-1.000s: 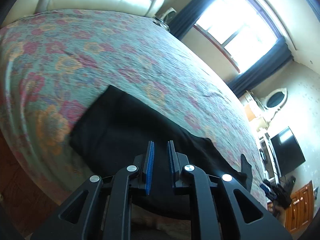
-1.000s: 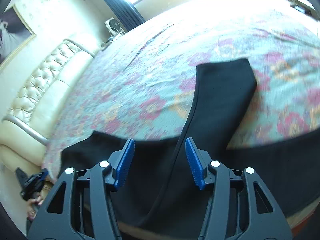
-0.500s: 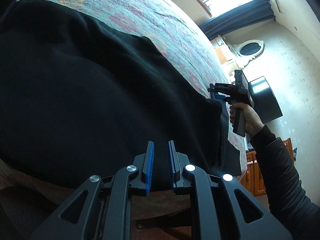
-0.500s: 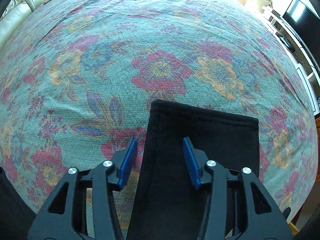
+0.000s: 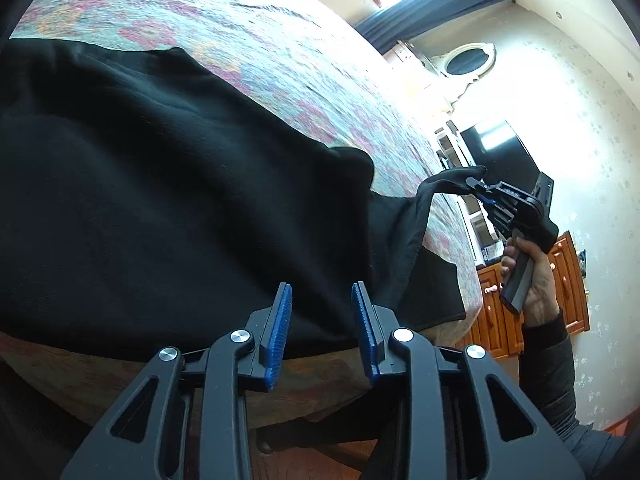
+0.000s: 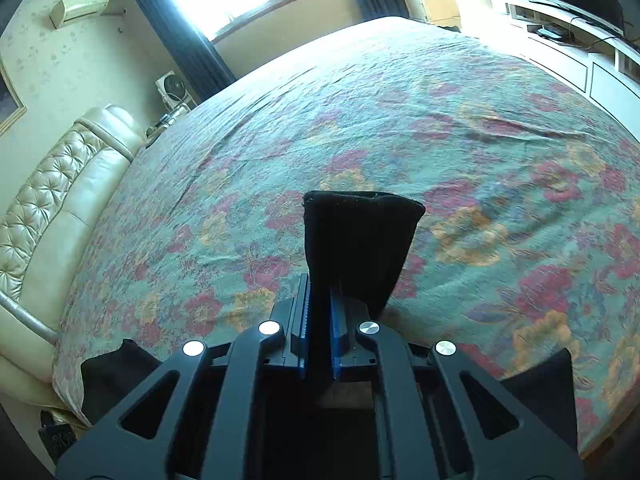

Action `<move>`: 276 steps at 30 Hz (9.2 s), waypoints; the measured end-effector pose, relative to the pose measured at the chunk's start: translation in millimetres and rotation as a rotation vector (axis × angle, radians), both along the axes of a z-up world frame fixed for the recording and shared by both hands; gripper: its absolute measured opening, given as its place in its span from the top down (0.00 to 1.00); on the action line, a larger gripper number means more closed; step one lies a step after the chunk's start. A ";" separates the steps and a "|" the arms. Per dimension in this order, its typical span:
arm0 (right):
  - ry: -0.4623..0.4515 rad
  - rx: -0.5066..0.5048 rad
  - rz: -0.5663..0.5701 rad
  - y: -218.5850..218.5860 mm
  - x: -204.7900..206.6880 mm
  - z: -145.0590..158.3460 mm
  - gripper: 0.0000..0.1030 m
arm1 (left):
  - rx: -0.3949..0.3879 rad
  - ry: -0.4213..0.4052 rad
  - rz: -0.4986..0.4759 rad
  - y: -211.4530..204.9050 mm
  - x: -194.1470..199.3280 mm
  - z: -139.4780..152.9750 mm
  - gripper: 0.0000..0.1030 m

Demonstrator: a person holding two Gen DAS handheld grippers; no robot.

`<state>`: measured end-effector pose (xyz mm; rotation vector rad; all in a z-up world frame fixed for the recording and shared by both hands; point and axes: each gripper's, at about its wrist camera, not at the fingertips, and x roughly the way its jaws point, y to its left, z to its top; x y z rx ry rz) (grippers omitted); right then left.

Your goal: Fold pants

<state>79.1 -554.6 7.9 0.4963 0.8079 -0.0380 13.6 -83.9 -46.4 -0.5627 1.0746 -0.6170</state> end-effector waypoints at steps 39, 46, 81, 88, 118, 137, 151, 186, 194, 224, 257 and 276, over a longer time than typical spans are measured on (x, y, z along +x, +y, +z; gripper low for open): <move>-0.059 0.352 -0.169 -101.1 -172.8 -61.7 0.92 | -0.263 0.241 0.185 -83.2 -24.7 -46.1 0.51; -0.077 0.357 -0.161 -102.2 -172.2 -54.8 0.92 | -0.302 0.308 0.238 -69.3 -31.3 -56.0 0.51; -0.019 0.451 -0.175 -114.5 -197.2 -94.0 0.92 | -0.065 0.206 0.311 -75.2 -36.4 -30.7 0.93; 0.057 0.496 -0.212 -118.8 -208.4 -131.8 0.92 | -0.015 0.232 0.295 -78.7 -38.5 -41.5 0.93; 0.136 0.440 -0.045 -170.8 -167.3 -136.8 0.14 | 0.114 -0.049 0.156 -65.3 -13.8 1.4 0.59; 0.127 0.746 0.151 -174.3 -159.7 -161.4 0.51 | 0.155 -0.047 0.267 -10.4 21.8 -20.0 0.46; 0.101 0.626 0.031 -185.5 -169.7 -168.4 0.88 | 0.287 -0.108 0.145 -10.9 13.2 -24.1 0.40; 0.019 0.097 0.251 72.3 -102.2 12.5 0.88 | 0.262 -0.087 0.094 15.0 29.2 -14.4 0.28; 0.054 0.024 0.354 151.2 -79.4 -10.5 0.88 | 0.251 -0.080 0.158 35.3 30.5 -7.6 0.28; 0.187 0.050 0.480 263.5 -47.7 -99.1 0.86 | 0.266 -0.065 0.215 55.0 26.1 -9.6 0.28; 0.137 -0.051 0.575 319.8 -56.2 -105.1 0.30 | 0.251 -0.046 0.405 129.6 21.7 -1.7 0.28; 0.112 -0.263 0.635 356.0 -65.1 -107.4 0.14 | 0.258 -0.010 0.578 213.4 -5.2 -3.9 0.28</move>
